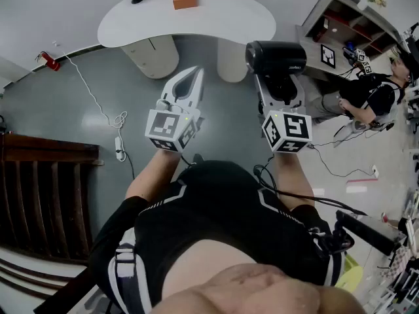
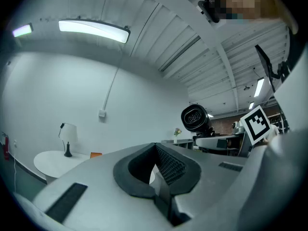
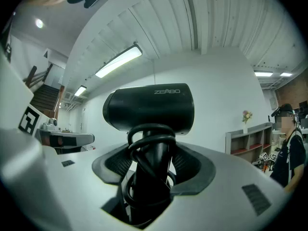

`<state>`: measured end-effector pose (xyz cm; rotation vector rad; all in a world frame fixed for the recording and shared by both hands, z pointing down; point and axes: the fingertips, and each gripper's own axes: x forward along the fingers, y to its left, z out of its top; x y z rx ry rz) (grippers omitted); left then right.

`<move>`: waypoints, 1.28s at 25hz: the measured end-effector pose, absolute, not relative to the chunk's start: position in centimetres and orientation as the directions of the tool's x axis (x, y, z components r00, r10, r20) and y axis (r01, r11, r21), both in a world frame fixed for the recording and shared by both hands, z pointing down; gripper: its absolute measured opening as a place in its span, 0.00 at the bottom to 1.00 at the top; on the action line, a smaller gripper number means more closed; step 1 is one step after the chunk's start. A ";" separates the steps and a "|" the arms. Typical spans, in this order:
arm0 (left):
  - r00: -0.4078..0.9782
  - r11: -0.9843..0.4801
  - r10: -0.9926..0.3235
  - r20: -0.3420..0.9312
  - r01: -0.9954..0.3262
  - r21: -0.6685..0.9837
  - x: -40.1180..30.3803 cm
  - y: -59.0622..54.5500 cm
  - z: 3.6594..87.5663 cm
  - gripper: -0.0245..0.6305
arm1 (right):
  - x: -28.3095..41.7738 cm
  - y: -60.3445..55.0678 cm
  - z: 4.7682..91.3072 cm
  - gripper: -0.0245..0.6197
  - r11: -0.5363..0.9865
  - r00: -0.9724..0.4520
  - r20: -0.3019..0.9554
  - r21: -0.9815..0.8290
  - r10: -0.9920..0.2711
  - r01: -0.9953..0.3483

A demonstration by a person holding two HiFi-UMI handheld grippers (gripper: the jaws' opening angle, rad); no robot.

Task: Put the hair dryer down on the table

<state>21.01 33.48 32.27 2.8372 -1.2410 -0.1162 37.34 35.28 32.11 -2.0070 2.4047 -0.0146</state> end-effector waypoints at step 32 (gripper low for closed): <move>0.663 -0.664 -0.747 -0.050 -0.744 0.068 12.7 28.6 33.4 0.08 | 29.3 30.1 32.1 0.46 0.205 -0.204 -0.037 -0.031 -0.978 -0.978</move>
